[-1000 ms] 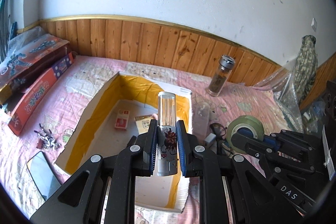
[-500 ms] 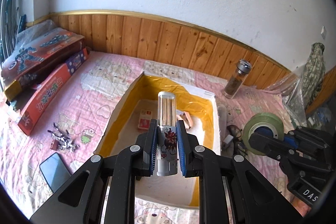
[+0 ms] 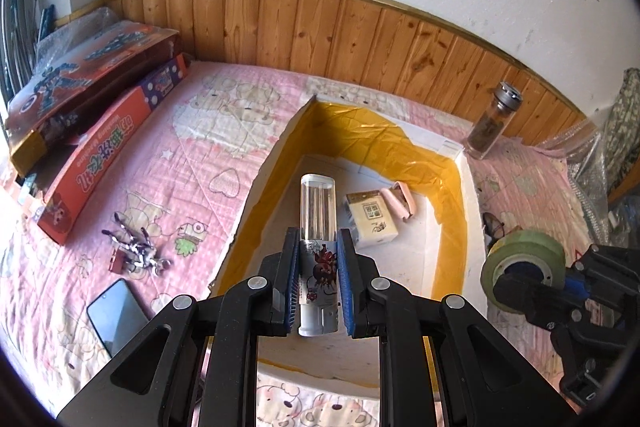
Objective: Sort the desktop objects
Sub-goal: 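Carry the glass bottle and green tape roll toward the cardboard box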
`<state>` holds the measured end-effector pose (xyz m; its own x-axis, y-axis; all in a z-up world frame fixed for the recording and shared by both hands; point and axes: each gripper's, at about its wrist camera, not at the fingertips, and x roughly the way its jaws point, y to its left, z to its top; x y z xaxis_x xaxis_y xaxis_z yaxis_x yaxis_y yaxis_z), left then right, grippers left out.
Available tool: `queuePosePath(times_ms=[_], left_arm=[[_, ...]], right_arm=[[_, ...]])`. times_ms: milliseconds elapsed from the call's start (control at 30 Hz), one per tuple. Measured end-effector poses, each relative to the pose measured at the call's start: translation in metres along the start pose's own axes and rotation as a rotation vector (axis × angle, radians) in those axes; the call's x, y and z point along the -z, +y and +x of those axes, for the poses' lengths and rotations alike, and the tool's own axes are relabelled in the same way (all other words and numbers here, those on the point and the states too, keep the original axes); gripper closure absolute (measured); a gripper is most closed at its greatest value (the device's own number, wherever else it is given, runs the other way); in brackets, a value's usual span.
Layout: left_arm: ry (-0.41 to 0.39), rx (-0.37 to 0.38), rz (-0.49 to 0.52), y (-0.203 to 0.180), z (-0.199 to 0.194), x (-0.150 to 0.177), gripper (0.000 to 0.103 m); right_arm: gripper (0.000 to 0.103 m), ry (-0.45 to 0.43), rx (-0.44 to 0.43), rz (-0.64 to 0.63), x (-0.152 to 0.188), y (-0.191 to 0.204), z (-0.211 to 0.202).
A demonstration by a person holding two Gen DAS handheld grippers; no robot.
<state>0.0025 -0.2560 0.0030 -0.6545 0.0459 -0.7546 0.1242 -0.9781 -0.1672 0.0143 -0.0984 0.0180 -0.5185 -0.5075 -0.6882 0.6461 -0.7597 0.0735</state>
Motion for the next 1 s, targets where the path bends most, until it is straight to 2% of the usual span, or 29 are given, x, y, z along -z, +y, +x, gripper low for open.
queuePosePath(times_ms=[533,1000], left_arm=[[0.084,-0.057,0.055,-0.001,0.04,-0.002,0.086],[0.152,-0.135,0.22,-0.017,0.063,0.009,0.085]], right_arm=[[0.093,0.1,-0.032,0.015,0.011,-0.009,0.038],[0.093,0.214,-0.049,-0.011,0.027,-0.012,0.068]])
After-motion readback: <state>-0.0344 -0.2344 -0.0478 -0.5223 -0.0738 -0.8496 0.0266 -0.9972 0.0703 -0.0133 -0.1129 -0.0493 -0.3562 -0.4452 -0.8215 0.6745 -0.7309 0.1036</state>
